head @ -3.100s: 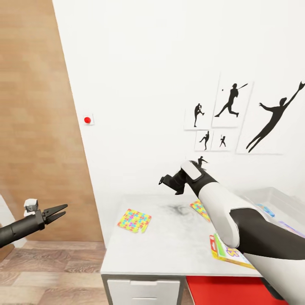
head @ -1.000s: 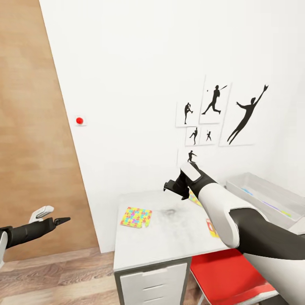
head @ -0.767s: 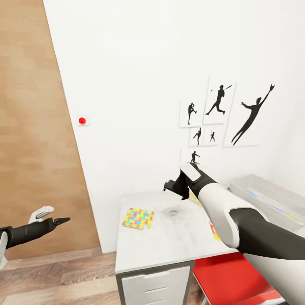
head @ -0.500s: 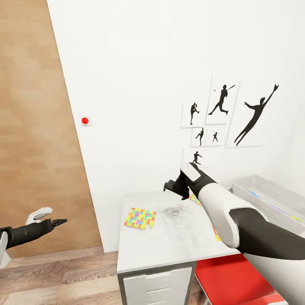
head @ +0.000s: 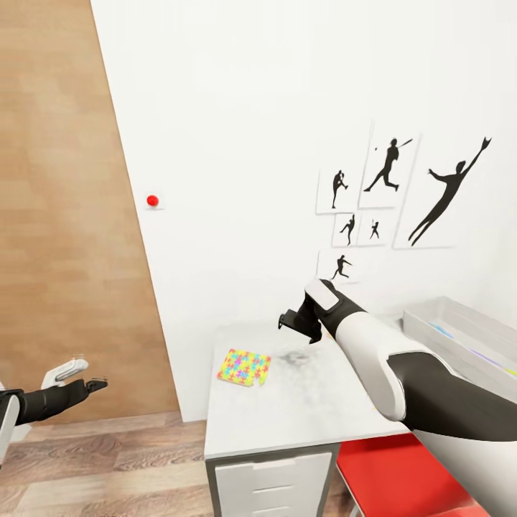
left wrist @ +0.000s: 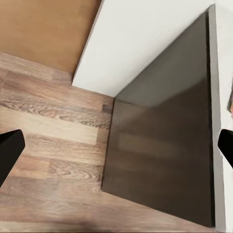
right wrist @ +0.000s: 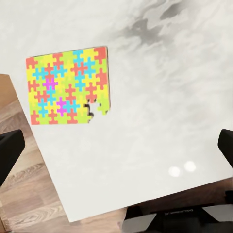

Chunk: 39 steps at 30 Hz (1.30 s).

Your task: Put all the toys in the child's room - the three board games (two on the bed and one on the table), the two jigsaw puzzles on the table, and the tennis ball on the table - inside the toy box on the table in the child's room.

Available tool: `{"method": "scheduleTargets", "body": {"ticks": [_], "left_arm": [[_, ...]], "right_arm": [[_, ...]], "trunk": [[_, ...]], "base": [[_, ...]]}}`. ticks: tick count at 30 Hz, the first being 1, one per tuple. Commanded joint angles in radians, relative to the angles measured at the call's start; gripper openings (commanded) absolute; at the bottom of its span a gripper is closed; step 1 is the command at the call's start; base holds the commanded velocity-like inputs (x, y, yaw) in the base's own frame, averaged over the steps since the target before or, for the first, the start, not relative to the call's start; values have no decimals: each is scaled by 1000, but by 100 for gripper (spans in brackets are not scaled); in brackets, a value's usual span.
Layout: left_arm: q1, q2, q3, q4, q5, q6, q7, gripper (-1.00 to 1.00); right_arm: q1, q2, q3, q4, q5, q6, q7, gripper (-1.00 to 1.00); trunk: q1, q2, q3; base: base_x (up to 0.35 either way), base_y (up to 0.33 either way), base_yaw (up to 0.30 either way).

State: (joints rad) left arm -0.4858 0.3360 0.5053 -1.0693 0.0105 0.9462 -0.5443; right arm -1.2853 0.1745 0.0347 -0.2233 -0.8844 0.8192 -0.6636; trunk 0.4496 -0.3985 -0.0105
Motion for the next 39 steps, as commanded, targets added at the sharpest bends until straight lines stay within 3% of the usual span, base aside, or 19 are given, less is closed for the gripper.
{"method": "scheduleTargets", "body": {"ticks": [1,8,39], "left_arm": [[-1,0,0,6,1,6,-3,100],[-3,0,-25,26,4,2,-2,100],[-4,-17,-52,31,8,-55,-14,100]], "right_arm": [[0,0,4,-1,-10,1,-9,100],[0,0,5,2,-10,0,-8,100],[0,0,5,4,-12,-41,26,100]], "trunk": [[0,-1,-3],[0,-1,-14],[0,-1,-64]], "base": [[0,0,94],[0,0,86],[0,0,43]]}}
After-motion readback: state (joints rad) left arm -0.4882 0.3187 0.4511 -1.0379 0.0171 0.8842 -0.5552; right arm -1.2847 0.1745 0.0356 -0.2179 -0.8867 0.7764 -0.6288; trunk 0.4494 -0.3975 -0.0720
